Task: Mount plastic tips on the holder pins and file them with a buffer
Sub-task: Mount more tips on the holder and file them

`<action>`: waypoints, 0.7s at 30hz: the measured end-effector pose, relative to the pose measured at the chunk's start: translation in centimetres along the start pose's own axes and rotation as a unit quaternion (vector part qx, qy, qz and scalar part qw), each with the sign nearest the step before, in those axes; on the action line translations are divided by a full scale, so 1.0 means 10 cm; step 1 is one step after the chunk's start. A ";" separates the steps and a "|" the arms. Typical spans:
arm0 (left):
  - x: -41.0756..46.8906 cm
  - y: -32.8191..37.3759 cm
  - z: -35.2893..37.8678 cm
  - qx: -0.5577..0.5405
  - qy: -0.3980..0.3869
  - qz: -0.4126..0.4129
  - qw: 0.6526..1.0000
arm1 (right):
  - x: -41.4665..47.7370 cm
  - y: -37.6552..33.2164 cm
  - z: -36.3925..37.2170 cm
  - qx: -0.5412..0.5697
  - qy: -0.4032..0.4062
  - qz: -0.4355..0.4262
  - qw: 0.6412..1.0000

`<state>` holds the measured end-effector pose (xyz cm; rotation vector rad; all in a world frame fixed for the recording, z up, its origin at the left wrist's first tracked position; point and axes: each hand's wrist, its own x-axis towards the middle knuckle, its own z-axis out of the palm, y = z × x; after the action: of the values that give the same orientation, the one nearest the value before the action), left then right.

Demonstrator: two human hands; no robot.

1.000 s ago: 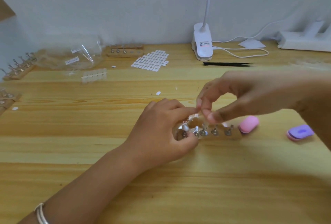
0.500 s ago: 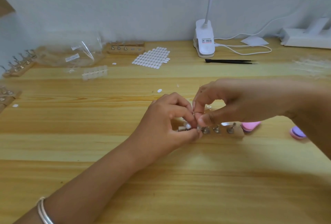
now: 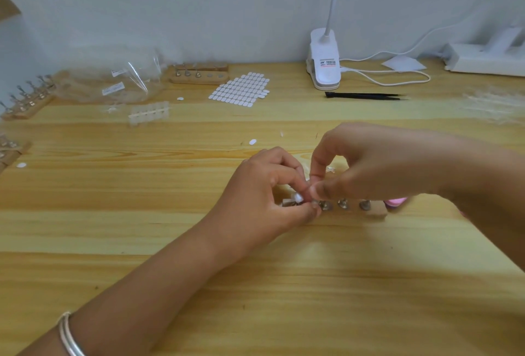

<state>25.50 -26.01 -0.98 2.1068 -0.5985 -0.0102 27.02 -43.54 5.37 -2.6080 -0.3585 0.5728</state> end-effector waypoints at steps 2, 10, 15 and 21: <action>0.00 0.00 0.00 0.001 0.003 0.003 1.000 | 0.00 -0.03 0.00 -0.001 -0.002 0.010 1.000; 0.00 -0.02 0.00 -0.019 -0.007 -0.007 1.000 | 0.06 0.03 -0.04 0.023 -0.016 -0.029 0.999; -0.02 -0.02 0.05 0.056 0.006 0.012 0.998 | 0.24 0.38 -0.18 0.072 0.075 -0.041 0.994; -0.03 -0.03 0.07 0.214 -0.011 0.036 0.976 | 0.36 0.52 -0.09 0.061 0.069 -0.059 0.994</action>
<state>25.14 -26.27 -1.64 2.4999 -0.7412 0.1495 31.43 -47.17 2.43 -2.4738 -0.4169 0.3599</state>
